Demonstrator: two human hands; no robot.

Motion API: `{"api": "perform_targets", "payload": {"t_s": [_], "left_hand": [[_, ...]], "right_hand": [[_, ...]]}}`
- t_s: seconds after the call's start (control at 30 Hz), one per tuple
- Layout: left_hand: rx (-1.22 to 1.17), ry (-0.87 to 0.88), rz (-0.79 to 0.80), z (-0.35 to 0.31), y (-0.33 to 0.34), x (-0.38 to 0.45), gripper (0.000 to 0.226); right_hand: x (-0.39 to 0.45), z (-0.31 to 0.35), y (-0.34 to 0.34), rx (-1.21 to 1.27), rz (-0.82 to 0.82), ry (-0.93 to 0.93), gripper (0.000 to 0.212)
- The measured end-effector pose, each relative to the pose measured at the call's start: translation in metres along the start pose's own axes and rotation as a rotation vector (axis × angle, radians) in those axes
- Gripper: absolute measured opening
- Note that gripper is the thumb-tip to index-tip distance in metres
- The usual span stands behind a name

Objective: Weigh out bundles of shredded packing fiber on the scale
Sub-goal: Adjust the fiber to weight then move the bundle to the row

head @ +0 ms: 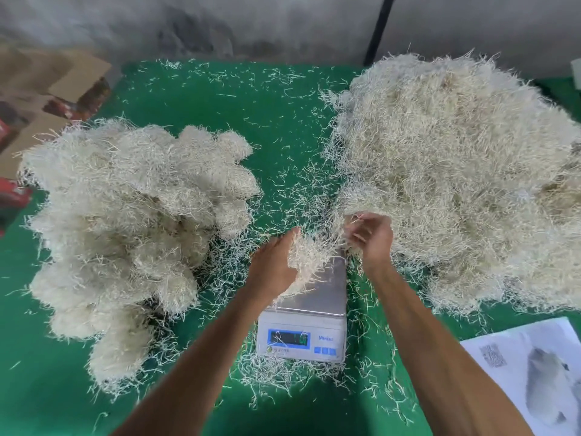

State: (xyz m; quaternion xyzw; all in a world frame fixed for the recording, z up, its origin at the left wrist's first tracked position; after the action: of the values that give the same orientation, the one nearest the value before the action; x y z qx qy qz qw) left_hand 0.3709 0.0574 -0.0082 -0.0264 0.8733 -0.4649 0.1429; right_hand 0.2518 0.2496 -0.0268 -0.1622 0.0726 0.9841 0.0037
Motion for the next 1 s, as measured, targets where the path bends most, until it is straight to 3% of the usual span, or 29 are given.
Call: {"api": "perform_targets", "payload": {"t_s": [0.1,0.2,0.27,0.33,0.4,0.47,0.6,0.73,1.0], "left_hand": [[0.042,0.069,0.075,0.004,0.000,0.001,0.084],[-0.052,0.035,0.153,-0.004,0.004,0.006,0.095],[-0.102,0.061,0.158,-0.009,0.001,0.009,0.099],[-0.192,0.082,0.136,-0.009,-0.008,0.012,0.102],[-0.310,0.066,0.106,-0.008,-0.020,0.013,0.106],[-0.368,0.040,0.058,-0.007,-0.029,0.015,0.094],[-0.415,0.014,-0.021,-0.003,-0.031,0.016,0.065],[-0.405,0.004,-0.088,0.000,-0.027,0.006,0.061],[-0.489,-0.031,-0.116,0.019,-0.019,-0.037,0.063]], "right_hand": [[0.025,-0.008,0.000,-0.251,0.262,0.114,0.032],[0.042,-0.026,0.009,-0.498,0.480,0.209,0.036],[0.059,-0.031,0.007,-0.449,0.434,0.254,0.035],[0.080,-0.028,-0.003,-0.351,0.268,0.259,0.034],[0.100,-0.011,-0.020,-0.526,0.051,0.129,0.028],[0.112,0.009,-0.035,-0.653,-0.052,0.019,0.027],[0.097,0.024,-0.041,-0.727,0.180,0.039,0.042],[0.044,0.025,-0.025,-0.857,0.378,-0.103,0.052],[-0.051,0.013,-0.008,-0.582,0.263,-0.161,0.053]]}}
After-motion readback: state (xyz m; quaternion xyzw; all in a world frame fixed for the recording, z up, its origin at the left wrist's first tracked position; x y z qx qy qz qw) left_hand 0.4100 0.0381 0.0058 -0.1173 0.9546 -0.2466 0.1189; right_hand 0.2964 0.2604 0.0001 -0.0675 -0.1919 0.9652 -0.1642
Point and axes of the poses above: each hand's wrist, its own x-axis towards the middle knuckle, its own y-axis out of the palm, z = x × y, the point moved 1 cm from there along x, towards the middle knuckle, and after that the axes turned 2 degrees about z, right-handed, at the moved point
